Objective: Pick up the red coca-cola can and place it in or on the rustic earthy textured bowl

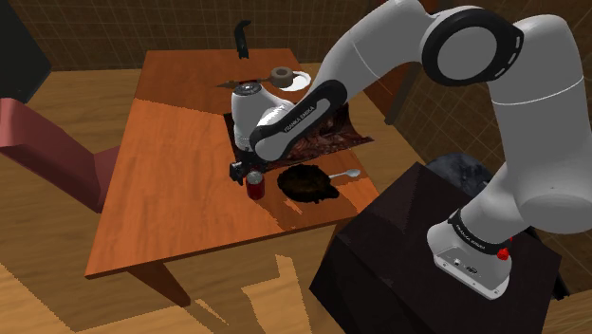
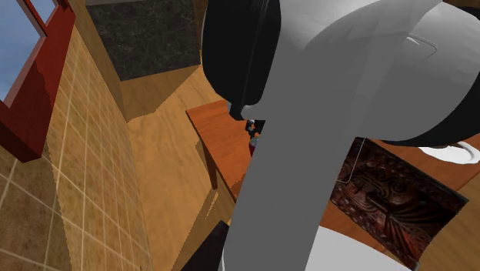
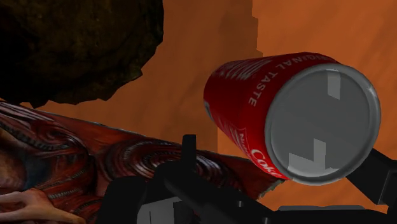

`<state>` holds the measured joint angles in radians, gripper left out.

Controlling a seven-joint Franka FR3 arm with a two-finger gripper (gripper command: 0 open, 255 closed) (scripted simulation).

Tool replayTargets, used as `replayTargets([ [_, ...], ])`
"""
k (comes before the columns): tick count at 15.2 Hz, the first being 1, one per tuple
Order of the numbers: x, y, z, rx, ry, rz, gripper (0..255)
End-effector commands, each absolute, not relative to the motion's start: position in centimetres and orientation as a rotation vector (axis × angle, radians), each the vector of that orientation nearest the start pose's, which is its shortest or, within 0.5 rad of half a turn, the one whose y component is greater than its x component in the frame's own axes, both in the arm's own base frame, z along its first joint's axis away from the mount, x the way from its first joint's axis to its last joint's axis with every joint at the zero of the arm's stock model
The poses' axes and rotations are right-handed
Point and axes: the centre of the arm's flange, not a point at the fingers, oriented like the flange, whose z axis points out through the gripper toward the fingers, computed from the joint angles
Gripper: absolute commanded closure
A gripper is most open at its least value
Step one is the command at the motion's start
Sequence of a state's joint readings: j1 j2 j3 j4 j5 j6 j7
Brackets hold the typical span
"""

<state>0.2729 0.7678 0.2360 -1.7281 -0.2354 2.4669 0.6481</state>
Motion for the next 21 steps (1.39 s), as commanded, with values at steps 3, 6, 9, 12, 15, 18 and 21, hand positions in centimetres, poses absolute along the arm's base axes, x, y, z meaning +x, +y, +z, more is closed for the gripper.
replayTargets([
  [3,58.6,31.0,14.5,-3.131,0.034,0.020,0],
  [6,58.4,31.0,14.4,-3.131,0.034,0.020,255],
  [9,58.4,30.9,14.4,-3.131,0.034,0.020,255],
  [12,58.5,30.9,14.4,-3.131,0.034,0.020,255],
  [15,57.4,31.1,14.5,-3.136,0.051,0.016,0],
  [18,53.6,32.3,14.3,-3.149,0.094,0.018,0],
  [21,49.8,33.6,14.1,-3.161,0.138,0.019,0],
])
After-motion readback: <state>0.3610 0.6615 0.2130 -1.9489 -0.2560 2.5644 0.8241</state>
